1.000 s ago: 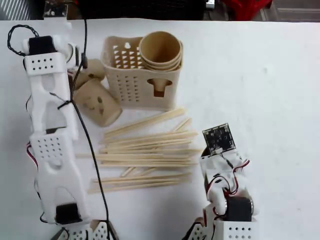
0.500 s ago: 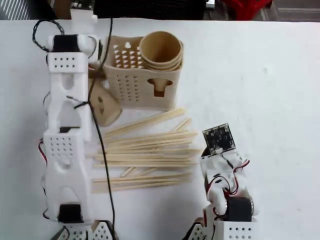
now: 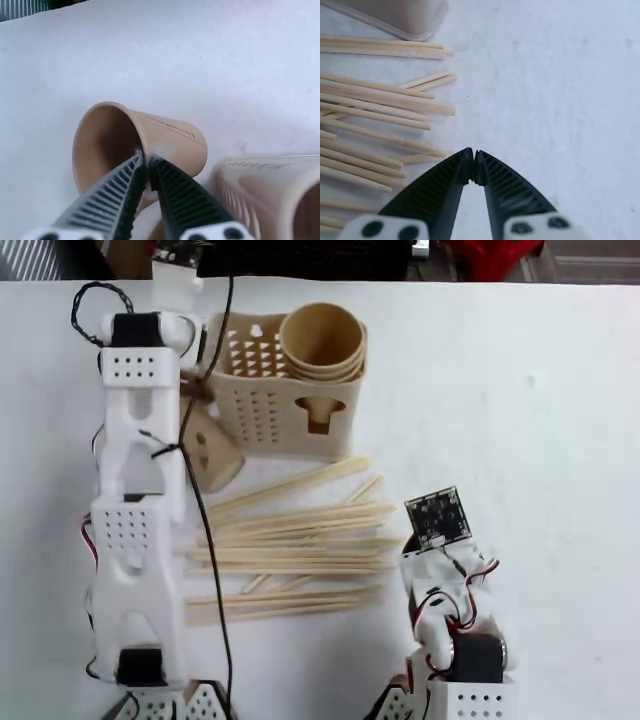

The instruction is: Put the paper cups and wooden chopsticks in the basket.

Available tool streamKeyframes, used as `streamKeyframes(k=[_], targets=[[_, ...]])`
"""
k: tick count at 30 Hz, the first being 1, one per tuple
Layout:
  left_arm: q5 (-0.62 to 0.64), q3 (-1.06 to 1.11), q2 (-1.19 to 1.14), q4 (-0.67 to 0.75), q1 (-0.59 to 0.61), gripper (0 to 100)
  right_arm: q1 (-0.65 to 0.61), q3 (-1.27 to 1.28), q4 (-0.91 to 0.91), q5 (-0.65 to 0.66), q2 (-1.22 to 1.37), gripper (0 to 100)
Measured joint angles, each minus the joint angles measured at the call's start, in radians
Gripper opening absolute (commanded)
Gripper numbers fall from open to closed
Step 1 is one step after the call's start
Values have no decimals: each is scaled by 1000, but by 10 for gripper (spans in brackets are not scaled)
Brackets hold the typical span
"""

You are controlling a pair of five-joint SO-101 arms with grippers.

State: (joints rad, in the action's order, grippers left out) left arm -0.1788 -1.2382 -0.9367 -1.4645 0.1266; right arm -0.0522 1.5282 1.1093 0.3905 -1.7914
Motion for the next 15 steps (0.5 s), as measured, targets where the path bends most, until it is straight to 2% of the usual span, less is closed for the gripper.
streamKeyframes(k=[4, 8, 15], targets=[[-6, -8, -18, 0, 0, 26, 0, 0, 0, 0, 0, 16], [-6, -9, -23, 2, 0, 87, 0, 0, 0, 0, 0, 16], [-6, 3, -58, 2, -6, 63, 0, 0, 0, 0, 0, 16]])
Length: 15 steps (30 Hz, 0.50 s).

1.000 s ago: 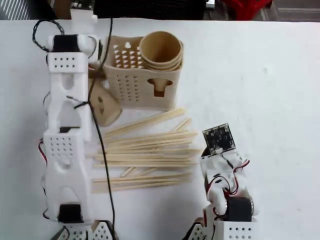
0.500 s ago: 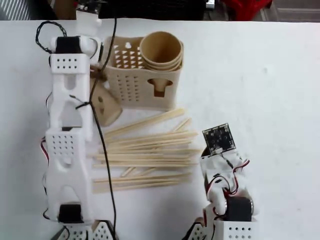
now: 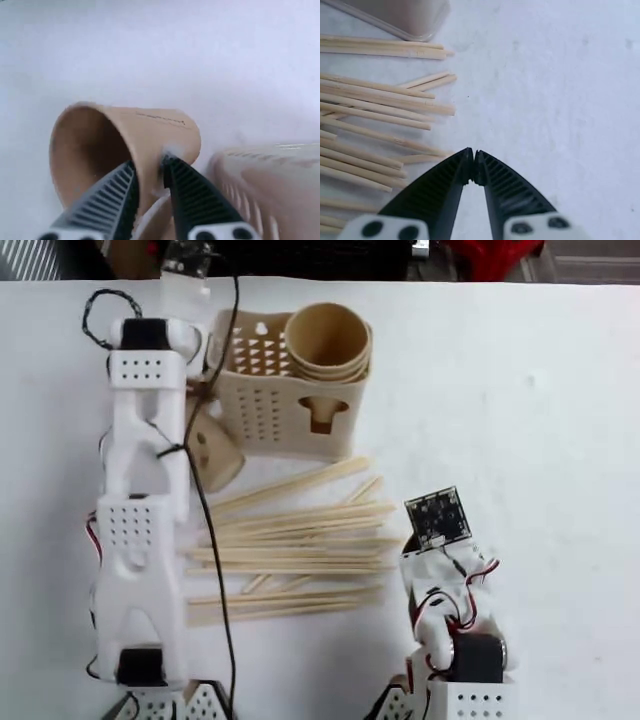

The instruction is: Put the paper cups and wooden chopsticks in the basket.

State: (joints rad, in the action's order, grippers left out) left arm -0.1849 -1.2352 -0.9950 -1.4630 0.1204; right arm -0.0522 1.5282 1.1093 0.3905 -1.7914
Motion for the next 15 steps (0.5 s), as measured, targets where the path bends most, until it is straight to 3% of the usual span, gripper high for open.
streamKeyframes(k=[2, 9, 15], targets=[[0, 6, -20, 0, -3, 15, 0, 0, 0, 0, 0, 16], [-3, 12, -41, -18, 6, 20, -2, 0, 0, 0, 0, 16], [-2, -114, 40, -130, 40, 20, -2, 0, 0, 0, 0, 16]])
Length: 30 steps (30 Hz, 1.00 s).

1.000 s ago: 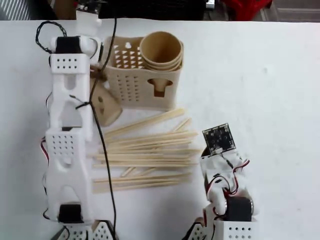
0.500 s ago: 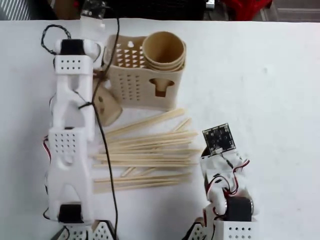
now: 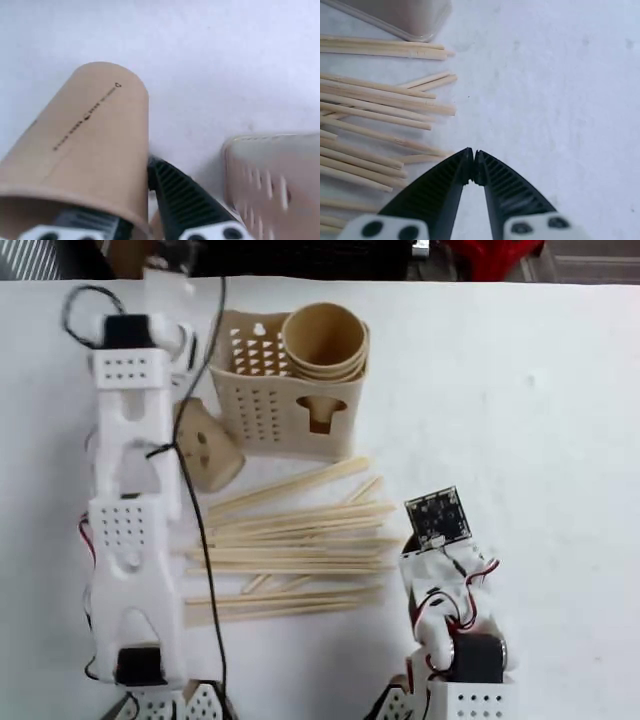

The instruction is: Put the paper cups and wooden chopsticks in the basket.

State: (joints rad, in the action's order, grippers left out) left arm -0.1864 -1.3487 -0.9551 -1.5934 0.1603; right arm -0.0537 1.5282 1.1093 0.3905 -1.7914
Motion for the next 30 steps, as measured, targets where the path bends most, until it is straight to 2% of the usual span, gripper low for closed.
streamKeyframes(k=[5, 8, 13, 17, 21, 26, 30], targets=[[-46, -155, 141, -152, 6, 20, -2, 0, 0, 0, 0, 16], [-60, -180, 255, -189, 6, 20, 0, 0, 0, 0, 0, 16], [-92, 6, 520, -193, -15, 20, 0, 0, 0, 0, 0, 17], [-126, 276, 783, -193, -132, 20, -2, 0, 0, 0, 0, 17], [-150, 465, 973, -187, -322, 20, 0, 0, 0, 0, 0, 17], [-150, 505, 996, -115, -466, 20, 0, 0, 0, 0, 0, 17], [-169, 505, 924, -91, -546, 21, 0, 0, 0, 0, 0, 17]])
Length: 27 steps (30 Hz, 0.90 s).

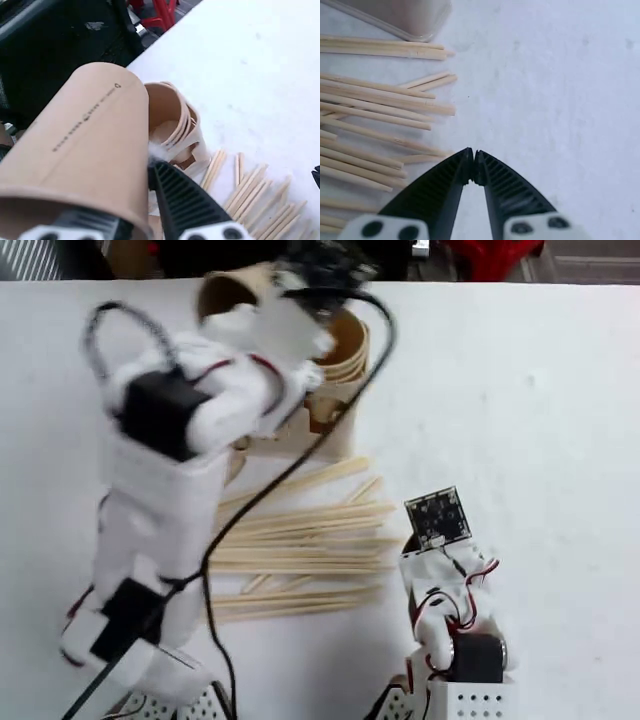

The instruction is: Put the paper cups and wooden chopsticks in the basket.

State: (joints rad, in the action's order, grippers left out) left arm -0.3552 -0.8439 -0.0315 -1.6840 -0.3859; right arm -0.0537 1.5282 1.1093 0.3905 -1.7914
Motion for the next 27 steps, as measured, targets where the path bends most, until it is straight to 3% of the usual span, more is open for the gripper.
streamKeyframes(k=[9, 12, 15, 27], targets=[[-14, -75, -195, -32, -28, 24, 0, 0, 0, 0, 0, 17], [-14, -127, -239, -64, -28, 66, 0, 0, 0, 0, 0, 17], [-14, -170, -258, -77, -28, 109, 0, 0, 0, 0, 0, 17], [-14, -232, -267, -26, -28, 109, 0, 0, 0, 0, 0, 17]])
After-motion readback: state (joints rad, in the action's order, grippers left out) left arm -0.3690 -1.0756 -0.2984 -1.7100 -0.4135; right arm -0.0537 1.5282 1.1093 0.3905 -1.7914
